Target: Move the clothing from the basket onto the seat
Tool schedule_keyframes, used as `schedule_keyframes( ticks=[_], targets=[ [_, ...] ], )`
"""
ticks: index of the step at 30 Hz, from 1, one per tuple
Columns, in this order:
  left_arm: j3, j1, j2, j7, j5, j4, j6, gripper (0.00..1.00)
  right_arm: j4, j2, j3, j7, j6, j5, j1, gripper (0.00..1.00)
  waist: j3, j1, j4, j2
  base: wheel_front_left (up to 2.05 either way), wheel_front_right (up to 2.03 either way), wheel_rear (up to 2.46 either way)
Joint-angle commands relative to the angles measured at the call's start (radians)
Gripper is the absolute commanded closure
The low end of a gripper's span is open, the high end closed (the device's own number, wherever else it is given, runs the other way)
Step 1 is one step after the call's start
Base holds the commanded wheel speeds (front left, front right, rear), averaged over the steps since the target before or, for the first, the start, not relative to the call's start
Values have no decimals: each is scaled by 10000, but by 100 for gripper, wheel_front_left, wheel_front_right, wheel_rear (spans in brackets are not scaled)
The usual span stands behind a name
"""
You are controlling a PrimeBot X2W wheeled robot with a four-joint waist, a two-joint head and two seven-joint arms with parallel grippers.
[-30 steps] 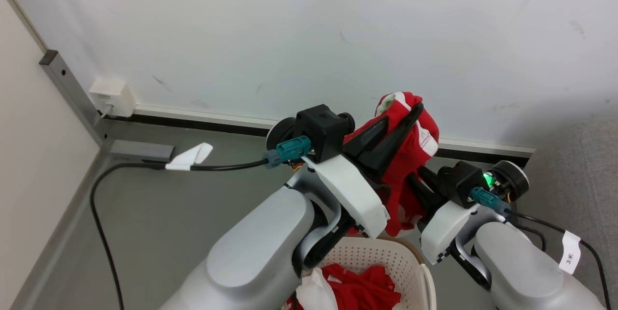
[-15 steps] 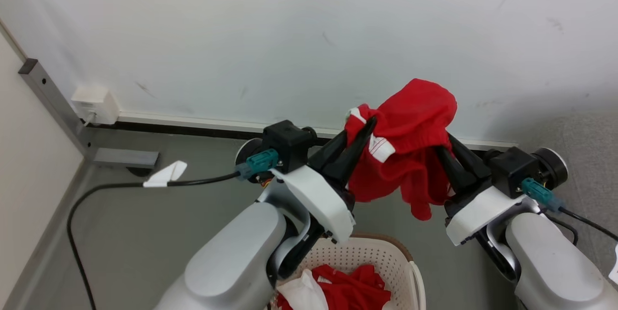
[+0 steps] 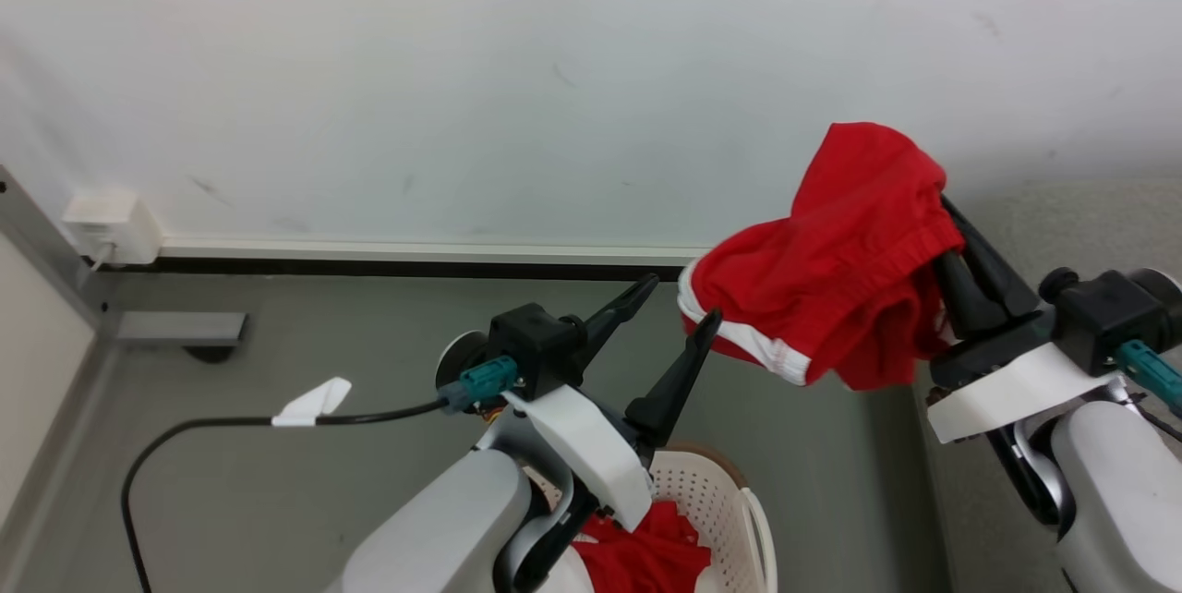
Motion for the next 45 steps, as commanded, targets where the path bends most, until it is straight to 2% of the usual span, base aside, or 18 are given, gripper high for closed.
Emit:
schedule_keyframes(
  ticks=[1, 8, 14, 23, 31, 38, 45],
  targets=[
    [-16, 117, 91, -79, 57, 6, -24, 0, -64, -75, -72, -1, -21, -55, 145, 100, 9, 0, -116, 0, 0, 0, 0],
    [-36, 165, 305, -530, 474, -45, 90, 0, -801, -477, -700, -1, -21, -20, 446, 100, 117, 0, -848, 0, 0, 0, 0],
    [-219, 9, 470, -713, 913, -28, 27, 0, -1479, -684, -1101, -2, -23, -31, 859, 100, 247, 0, -1763, 0, 0, 0, 0],
    [-257, -230, 513, -813, 1284, 310, -55, 0, -2188, -455, -1639, -1, -22, 434, 1493, 100, 575, 0, -3353, 0, 0, 0, 0],
    [-284, -427, 522, -858, 1557, 694, -169, 0, -2774, -310, -2274, -1, -22, 274, 1980, 100, 927, 0, -4576, 0, 0, 0, 0],
    [-337, -536, 370, -863, 1741, 942, -328, 0, -3308, -79, -2990, -1, -22, 203, 2589, 100, 1210, 0, -5136, 0, 0, 0, 0],
    [-348, -642, 203, -867, 1885, 1057, -466, 0, -3528, -111, -3598, 0, -22, 213, 2672, 100, 1529, 0, -5206, 0, 0, 0, 0]
  ],
)
